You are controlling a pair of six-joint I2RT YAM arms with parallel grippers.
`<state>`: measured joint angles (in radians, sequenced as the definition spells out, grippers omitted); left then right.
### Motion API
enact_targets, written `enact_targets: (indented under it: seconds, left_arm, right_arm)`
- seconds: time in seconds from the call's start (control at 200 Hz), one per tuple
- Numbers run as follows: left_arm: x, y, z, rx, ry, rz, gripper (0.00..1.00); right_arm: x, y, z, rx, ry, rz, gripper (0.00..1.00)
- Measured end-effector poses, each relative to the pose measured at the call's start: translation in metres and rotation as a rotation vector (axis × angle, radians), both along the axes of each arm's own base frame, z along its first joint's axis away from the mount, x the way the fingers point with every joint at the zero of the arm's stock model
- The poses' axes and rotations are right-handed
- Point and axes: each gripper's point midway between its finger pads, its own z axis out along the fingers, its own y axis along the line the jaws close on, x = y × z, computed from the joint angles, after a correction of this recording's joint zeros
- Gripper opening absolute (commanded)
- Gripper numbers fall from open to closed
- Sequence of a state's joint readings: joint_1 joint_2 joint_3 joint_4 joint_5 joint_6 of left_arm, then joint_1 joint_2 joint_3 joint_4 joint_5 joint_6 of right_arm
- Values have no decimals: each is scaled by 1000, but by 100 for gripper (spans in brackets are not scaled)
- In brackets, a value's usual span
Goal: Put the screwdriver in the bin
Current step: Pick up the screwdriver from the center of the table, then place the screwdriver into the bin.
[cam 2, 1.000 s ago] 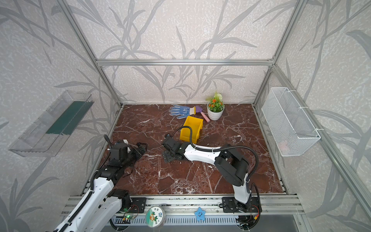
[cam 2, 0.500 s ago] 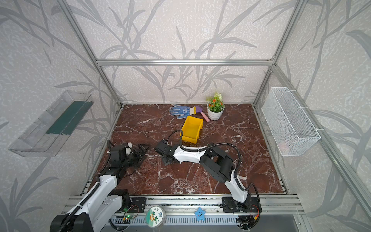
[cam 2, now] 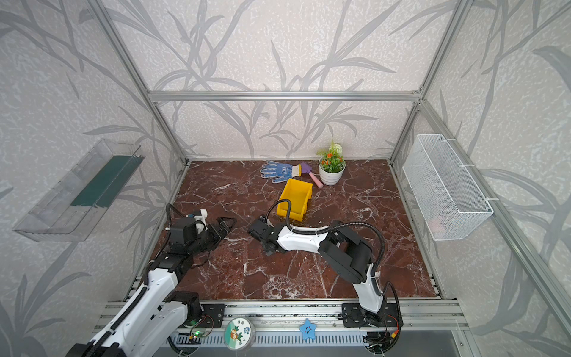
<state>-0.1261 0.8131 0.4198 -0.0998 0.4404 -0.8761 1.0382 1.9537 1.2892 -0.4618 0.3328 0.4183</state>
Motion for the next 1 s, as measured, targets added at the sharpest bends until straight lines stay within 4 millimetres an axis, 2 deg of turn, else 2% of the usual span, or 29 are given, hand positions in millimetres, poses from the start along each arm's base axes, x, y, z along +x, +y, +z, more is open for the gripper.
enact_targets:
  seconds: [0.12, 0.225, 0.37, 0.475, 0.595, 0.765, 0.89, 1.005]
  left_arm:
    - [4, -18, 9, 12, -27, -62, 99]
    - [9, -33, 18, 4, -58, -106, 99]
    - [19, -56, 31, -1, -92, -165, 99]
    - [25, -76, 41, -7, -121, -209, 99]
    - [30, -100, 52, -19, -155, -254, 99]
    - [40, -133, 51, -49, -156, -309, 99]
    - [46, -140, 41, -57, -133, -314, 99]
    - [47, -141, 38, -53, -128, -314, 99]
  right_arm:
    - [1, -21, 28, 21, -24, 8, 0]
    - [12, -44, 66, 87, -60, -15, 1]
    - [39, -82, 116, 204, -113, -94, 1]
    - [60, -102, 136, 269, -146, -136, 0]
    - [77, -108, 137, 304, -141, -136, 1]
    - [106, -96, 127, 338, -88, -131, 1]
    - [125, -83, 119, 358, -57, -132, 3]
    - [139, -73, 104, 367, -18, -160, 3]
